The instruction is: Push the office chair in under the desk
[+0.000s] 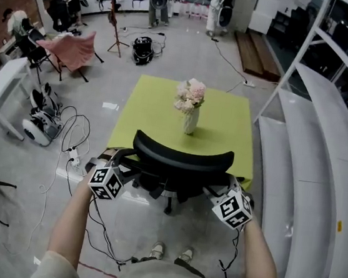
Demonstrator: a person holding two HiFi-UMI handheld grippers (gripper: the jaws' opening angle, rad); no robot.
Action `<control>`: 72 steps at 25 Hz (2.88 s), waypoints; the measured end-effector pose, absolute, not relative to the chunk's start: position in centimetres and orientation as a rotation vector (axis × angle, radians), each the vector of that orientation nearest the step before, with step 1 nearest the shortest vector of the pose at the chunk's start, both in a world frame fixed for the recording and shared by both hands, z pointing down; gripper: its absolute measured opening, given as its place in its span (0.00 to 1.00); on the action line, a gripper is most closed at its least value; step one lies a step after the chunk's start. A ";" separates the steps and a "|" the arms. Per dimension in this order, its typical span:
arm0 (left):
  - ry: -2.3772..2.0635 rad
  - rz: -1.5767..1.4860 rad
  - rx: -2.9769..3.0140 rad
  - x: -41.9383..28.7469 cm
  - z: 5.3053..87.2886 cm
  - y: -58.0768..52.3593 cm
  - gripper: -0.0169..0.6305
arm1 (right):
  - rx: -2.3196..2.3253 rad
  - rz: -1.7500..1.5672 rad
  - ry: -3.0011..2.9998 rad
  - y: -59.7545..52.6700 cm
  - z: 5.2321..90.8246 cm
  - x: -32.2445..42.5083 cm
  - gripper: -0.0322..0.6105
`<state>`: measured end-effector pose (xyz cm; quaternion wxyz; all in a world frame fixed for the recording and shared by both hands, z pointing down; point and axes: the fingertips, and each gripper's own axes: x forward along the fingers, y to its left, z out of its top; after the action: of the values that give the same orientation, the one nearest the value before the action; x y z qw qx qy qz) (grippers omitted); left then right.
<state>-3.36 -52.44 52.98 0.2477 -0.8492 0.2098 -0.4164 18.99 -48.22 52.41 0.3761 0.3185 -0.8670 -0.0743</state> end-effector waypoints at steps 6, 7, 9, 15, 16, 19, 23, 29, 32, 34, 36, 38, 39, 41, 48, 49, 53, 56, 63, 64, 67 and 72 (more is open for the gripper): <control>0.574 -1.129 -2.297 -4.1 52.8 -53.4 0.49 | 0.839 -0.194 -2.220 -49.2 52.2 18.4 0.39; 0.573 -1.129 -2.296 -4.2 52.8 -53.7 0.49 | 0.841 -0.191 -2.220 -49.4 52.2 18.3 0.39; 0.570 -1.133 -2.296 -4.4 52.7 -54.1 0.49 | 0.842 -0.182 -2.225 -49.7 52.2 17.9 0.39; 0.562 -1.128 -2.298 -5.0 52.7 -54.5 0.49 | 0.863 -0.216 -2.221 -49.8 52.0 17.4 0.39; 0.561 -1.127 -2.296 -5.0 52.7 -54.6 0.49 | 0.865 -0.216 -2.222 -49.8 52.1 17.3 0.40; 0.571 -1.135 -2.294 -5.0 52.7 -54.4 0.49 | 0.860 -0.207 -2.226 -49.8 52.1 17.3 0.40; 0.642 -1.176 -2.293 -5.3 52.9 -54.1 0.48 | 0.896 -0.205 -2.221 -49.6 51.8 17.3 0.40; 0.826 -1.106 -2.402 -5.3 51.4 -53.2 0.48 | 1.045 -0.155 -2.282 -48.5 48.9 17.9 0.32; 0.914 -0.958 -2.473 -4.7 48.6 -52.3 0.43 | 1.122 -0.113 -2.326 -47.5 46.6 17.9 0.30; 0.965 -0.862 -2.477 -4.3 46.4 -51.6 0.40 | 1.182 -0.090 -2.365 -46.9 44.7 18.0 0.30; 1.022 -0.777 -2.484 -4.0 44.2 -50.8 0.36 | 1.244 -0.074 -2.408 -46.6 42.6 18.3 0.29; 1.080 -0.683 -2.514 -3.7 42.2 -49.7 0.29 | 1.283 -0.060 -2.465 -46.2 40.4 18.4 0.28; 1.106 -0.633 -2.528 -3.5 41.1 -49.1 0.27 | 1.294 -0.057 -2.496 -46.0 39.2 18.5 0.28; 1.163 -0.538 -2.543 -3.4 38.8 -48.1 0.21 | 1.319 -0.086 -2.537 -45.6 36.9 18.5 0.27; 1.366 -0.180 -2.487 -3.5 28.0 -46.4 0.07 | 1.471 -0.256 -2.639 -43.9 28.8 19.0 0.21; 1.380 -0.150 -2.468 -3.3 26.7 -46.0 0.07 | 1.491 -0.270 -2.655 -43.5 27.8 19.1 0.20; 1.412 -0.087 -2.400 -2.3 23.2 -44.2 0.07 | 1.546 -0.298 -2.724 -41.4 24.5 19.6 0.13; 1.431 -0.075 -2.376 -1.5 22.0 -42.7 0.07 | 1.573 -0.306 -2.761 -39.7 22.6 20.1 0.10; 1.376 -0.058 -2.463 0.8 23.1 -40.5 0.07 | 1.555 -0.299 -2.786 -37.2 22.1 21.1 0.06; 1.374 -0.064 -2.474 1.0 23.5 -40.4 0.07 | 1.555 -0.291 -2.783 -37.0 22.4 21.2 0.06; 1.383 -0.078 -2.504 1.2 24.9 -40.1 0.07 | 1.549 -0.247 -2.778 -36.7 23.6 21.3 0.06; 1.392 -0.128 -2.514 2.0 27.5 -39.8 0.06 | 1.525 -0.150 -2.744 -36.4 26.7 21.5 0.06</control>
<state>2.02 -39.81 27.52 0.1321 -0.8663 0.4797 -0.0440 21.53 -36.38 26.71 -0.0005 0.4854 -0.8730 -0.0477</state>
